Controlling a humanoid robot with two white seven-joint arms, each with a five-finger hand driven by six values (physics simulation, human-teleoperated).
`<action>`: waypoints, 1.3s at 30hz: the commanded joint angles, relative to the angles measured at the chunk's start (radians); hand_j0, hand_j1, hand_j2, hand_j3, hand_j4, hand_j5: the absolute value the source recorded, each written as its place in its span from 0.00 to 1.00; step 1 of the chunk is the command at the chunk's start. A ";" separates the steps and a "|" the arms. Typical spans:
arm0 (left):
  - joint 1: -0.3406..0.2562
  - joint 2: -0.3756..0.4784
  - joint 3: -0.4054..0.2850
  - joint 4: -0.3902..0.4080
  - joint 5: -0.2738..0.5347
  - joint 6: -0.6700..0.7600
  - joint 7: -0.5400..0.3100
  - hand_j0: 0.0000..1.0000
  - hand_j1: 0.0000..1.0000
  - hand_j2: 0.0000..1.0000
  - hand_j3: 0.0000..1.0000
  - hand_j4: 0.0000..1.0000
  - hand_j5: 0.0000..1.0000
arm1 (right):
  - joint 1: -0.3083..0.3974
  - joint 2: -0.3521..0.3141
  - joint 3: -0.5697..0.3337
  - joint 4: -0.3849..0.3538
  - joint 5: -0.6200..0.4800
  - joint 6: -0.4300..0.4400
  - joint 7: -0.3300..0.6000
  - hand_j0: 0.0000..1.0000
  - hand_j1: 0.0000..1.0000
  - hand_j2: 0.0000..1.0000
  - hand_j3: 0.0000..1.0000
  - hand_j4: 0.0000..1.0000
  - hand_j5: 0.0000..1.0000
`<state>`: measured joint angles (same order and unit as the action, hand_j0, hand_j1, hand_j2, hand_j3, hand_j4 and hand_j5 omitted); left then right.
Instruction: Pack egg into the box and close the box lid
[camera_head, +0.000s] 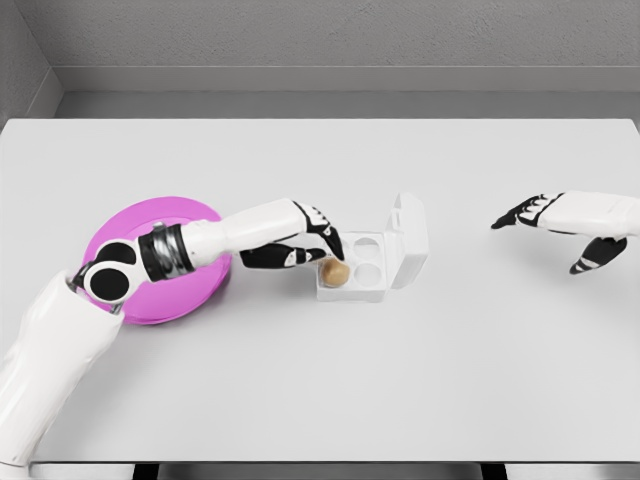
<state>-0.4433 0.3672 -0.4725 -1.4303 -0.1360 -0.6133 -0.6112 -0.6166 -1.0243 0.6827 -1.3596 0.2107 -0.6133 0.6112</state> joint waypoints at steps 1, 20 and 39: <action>0.000 0.042 0.002 -0.009 0.053 0.002 0.000 0.80 0.80 0.80 0.80 0.80 0.80 | 0.000 -0.002 -0.005 0.001 -0.005 0.002 0.000 1.00 1.00 1.00 1.00 1.00 1.00; 0.018 0.392 0.098 0.123 0.222 0.002 0.000 1.00 1.00 1.00 1.00 1.00 1.00 | 0.008 0.116 0.040 -0.032 -0.001 0.002 0.000 1.00 1.00 1.00 1.00 1.00 1.00; 0.028 0.394 0.091 0.126 0.220 0.002 0.000 1.00 1.00 1.00 1.00 1.00 1.00 | -0.005 0.104 0.044 -0.182 -0.002 0.002 0.000 1.00 1.00 1.00 1.00 1.00 1.00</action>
<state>-0.4188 0.7585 -0.3800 -1.3037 0.0760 -0.6134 -0.6112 -0.6228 -0.9201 0.7283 -1.5267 0.2148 -0.6134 0.6112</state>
